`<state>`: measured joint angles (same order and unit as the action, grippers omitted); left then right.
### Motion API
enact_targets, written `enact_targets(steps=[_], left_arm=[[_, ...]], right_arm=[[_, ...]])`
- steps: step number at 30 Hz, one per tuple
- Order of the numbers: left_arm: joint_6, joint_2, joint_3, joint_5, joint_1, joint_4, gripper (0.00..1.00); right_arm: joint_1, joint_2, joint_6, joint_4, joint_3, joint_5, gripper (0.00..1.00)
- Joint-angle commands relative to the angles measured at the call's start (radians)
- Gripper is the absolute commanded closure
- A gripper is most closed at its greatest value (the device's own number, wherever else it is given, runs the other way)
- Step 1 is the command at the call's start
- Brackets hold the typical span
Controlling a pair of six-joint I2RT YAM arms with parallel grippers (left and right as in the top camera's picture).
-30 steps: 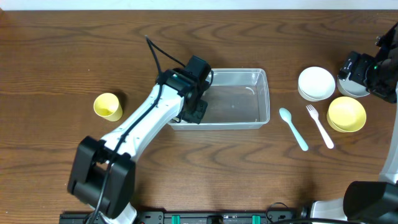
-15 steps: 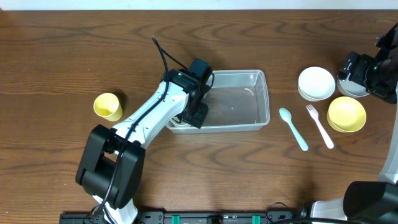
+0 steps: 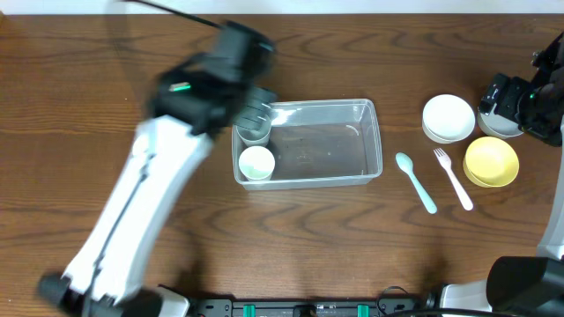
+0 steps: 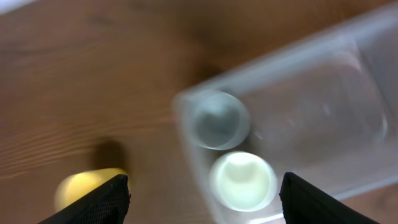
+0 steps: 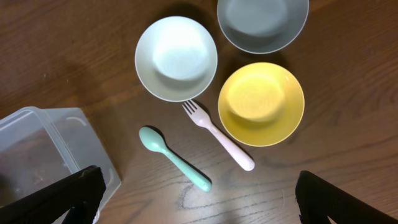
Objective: Pack container
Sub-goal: 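Place the white cup in the container beside the grey cup, then grasp the yellow cup rim with the left gripper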
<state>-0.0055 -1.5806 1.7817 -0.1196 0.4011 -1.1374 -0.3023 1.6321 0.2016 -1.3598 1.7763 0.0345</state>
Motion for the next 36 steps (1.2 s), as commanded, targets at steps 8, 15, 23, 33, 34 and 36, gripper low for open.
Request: enact_targets(steps=[8,15,23,33,34,36], left_arm=[[-0.127,-0.056,-0.15,0.033,-0.353,-0.033,0.21],[-0.131,-0.197,-0.284,0.113,-0.465,0.051,0.21],[-0.13,-0.344,-0.301,0.147,-0.483,0.066,0.22],[-0.13,-0.361,-0.301,0.146,-0.483,0.07,0.7],[-0.13,-0.361,-0.301,0.146,-0.483,0.071,0.74],[-0.13,-0.361,-0.301,0.146,-0.483,0.07,0.78]], right_arm=[[0.009,0.002,-0.008,0.001,-0.005,0.008,0.01],[0.009,0.002,-0.008,-0.002,-0.005,0.008,0.01],[0.009,0.002,-0.008,-0.002,-0.005,0.008,0.01],[0.009,0.002,-0.008,-0.002,-0.005,0.008,0.01],[0.009,0.002,-0.008,-0.002,-0.005,0.008,0.01],[0.009,0.002,-0.008,-0.003,-0.005,0.008,0.01]])
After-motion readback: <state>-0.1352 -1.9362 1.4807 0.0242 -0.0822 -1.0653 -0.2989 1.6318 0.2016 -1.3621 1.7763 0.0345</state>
